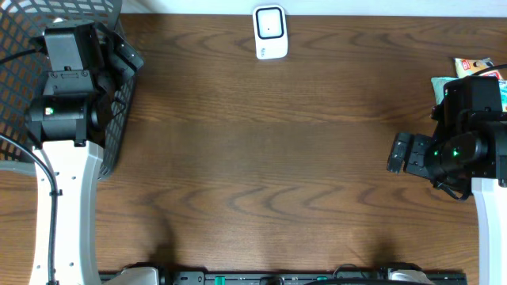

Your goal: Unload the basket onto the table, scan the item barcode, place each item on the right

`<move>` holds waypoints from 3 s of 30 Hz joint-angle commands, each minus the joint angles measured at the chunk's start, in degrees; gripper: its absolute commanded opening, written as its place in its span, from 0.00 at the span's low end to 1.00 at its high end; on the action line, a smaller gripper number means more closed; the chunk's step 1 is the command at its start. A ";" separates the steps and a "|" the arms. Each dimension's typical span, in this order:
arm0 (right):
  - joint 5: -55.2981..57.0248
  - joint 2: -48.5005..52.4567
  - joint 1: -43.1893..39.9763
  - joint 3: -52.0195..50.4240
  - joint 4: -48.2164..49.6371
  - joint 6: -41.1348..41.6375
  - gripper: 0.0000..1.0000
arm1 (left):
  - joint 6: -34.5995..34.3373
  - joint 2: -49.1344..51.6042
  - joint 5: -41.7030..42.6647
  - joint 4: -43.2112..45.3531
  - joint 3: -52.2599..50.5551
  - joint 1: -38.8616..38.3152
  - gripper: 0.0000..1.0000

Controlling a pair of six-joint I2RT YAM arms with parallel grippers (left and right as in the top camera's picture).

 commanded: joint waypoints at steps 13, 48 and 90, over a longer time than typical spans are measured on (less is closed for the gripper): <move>0.90 -0.68 0.55 -0.20 -0.07 0.61 0.99 | -0.68 -0.31 -0.13 -0.20 0.11 0.24 0.98; -0.15 -27.58 -1.05 -40.48 42.18 -6.49 0.99 | -0.68 -0.31 -0.13 -0.20 0.11 0.24 0.98; -7.30 -63.56 -1.70 -80.37 85.90 -14.91 0.99 | -0.68 -0.31 -0.13 -0.20 0.11 0.24 0.98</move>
